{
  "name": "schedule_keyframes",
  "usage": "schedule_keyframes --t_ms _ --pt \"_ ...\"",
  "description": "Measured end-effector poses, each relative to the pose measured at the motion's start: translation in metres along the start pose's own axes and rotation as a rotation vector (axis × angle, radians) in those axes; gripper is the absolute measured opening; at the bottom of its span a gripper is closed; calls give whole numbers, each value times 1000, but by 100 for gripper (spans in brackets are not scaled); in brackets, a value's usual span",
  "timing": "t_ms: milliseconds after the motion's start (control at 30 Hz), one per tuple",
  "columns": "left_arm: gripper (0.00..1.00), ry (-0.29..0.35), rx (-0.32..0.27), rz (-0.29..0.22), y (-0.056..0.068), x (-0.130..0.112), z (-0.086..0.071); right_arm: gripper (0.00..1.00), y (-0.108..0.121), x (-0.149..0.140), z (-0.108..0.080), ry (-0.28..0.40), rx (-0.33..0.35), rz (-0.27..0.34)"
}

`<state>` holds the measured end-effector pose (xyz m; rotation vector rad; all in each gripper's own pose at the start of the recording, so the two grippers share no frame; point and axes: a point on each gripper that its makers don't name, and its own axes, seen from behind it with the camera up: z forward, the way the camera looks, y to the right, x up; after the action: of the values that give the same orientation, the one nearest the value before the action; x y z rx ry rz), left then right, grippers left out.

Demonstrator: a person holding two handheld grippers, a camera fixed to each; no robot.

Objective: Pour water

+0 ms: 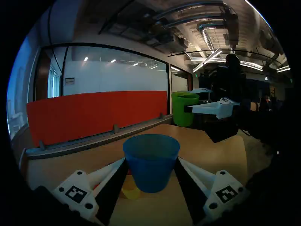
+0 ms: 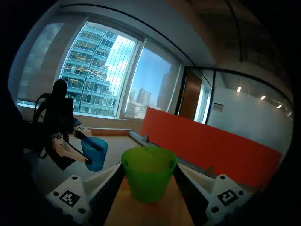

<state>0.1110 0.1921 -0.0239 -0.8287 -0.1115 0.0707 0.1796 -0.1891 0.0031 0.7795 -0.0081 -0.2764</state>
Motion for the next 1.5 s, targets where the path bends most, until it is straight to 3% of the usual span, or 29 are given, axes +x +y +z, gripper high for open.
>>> schedule_keyframes --t_ms 167,800,1500 --pt "81 1 3 1 -1 2 0 90 -1 -2 -1 -1 0 7" --pt "81 14 28 50 -13 28 -2 90 -6 -5 -7 9 37 121" --pt "81 29 48 99 -22 48 -3 91 -11 -11 -6 11 51 158"
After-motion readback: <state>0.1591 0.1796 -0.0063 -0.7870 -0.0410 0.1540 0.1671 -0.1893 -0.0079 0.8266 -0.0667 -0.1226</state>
